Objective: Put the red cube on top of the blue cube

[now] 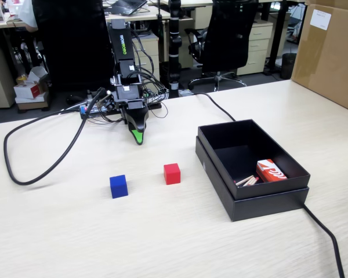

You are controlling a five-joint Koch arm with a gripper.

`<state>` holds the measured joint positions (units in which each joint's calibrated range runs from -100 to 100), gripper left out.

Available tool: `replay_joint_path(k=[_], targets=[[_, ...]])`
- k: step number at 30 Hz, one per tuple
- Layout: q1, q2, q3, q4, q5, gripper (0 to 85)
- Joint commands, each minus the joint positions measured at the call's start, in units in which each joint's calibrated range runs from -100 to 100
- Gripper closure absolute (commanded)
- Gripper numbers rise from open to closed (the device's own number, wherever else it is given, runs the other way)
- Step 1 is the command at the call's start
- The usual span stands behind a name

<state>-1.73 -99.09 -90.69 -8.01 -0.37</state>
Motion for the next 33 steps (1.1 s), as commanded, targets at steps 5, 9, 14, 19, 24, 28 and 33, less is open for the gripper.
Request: replay_joint_path(k=[5, 9, 14, 19, 24, 28, 33], targets=[[0.0, 0.24, -2.24, -1.1, -0.2, 36.7], [0.0, 0.24, -2.15, -1.1, -0.2, 36.7], [0.29, 0.36, -1.79, -1.1, -0.34, 36.7], [1.27, 0.47, 3.38, -4.04, -0.49, 37.1], [2.49, 2.08, 11.9, -10.09, 0.05, 37.8], [3.91, 6.32, 22.33, -18.81, 2.0, 37.9], [4.74, 15.5, 36.02, -27.45, 4.1, 37.9]])
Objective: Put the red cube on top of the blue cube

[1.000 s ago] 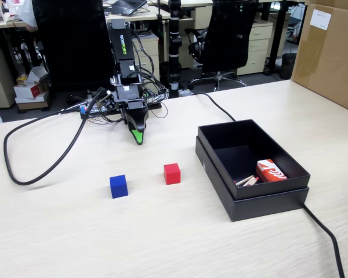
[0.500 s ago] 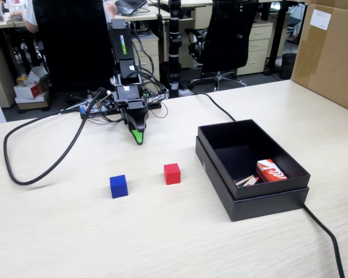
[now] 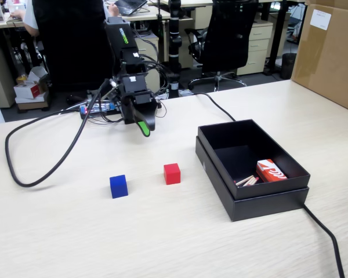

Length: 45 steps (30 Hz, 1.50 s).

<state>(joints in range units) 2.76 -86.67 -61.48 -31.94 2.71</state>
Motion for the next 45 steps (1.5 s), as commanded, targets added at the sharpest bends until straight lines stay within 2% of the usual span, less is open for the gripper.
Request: replay_joint_path(k=[1, 9, 17, 26, 41, 45], targets=[[0.29, 7.09, 11.16, -6.38, 1.61, 37.9], [0.34, 34.06, 37.63, -17.87, 5.76, 37.9], [0.2, 59.3, 57.76, -20.89, 7.62, 38.0], [0.15, 77.2, 68.82, -23.83, 8.01, 37.9], [0.34, 90.17, 73.36, -23.83, 7.13, 38.3], [0.34, 91.43, 73.72, -23.83, 6.89, 40.7]])
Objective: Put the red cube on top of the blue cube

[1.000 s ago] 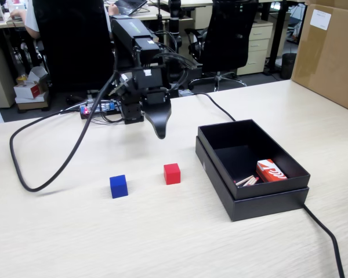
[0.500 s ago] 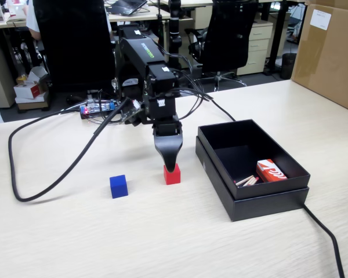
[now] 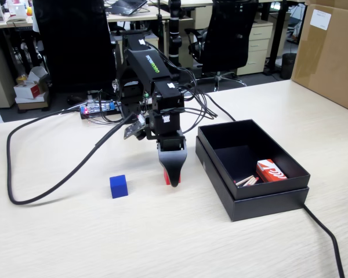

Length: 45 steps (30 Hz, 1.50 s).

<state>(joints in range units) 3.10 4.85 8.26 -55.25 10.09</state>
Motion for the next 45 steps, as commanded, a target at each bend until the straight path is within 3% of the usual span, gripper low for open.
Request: replay_joint_path(k=[1, 9, 19, 31, 37, 45], targets=[[0.0, 0.02, 3.8, -0.52, -0.63, 41.0], [-0.05, 1.17, 2.98, -1.3, -0.78, 50.5], [-0.39, 0.02, 1.71, -3.11, -0.1, 82.9], [-0.88, -20.63, -5.09, -4.06, -1.9, 83.0], [-3.13, -36.47, -10.71, -4.06, -6.45, 83.0], [-7.81, -41.29, -10.35, -2.68, -13.38, 83.1]])
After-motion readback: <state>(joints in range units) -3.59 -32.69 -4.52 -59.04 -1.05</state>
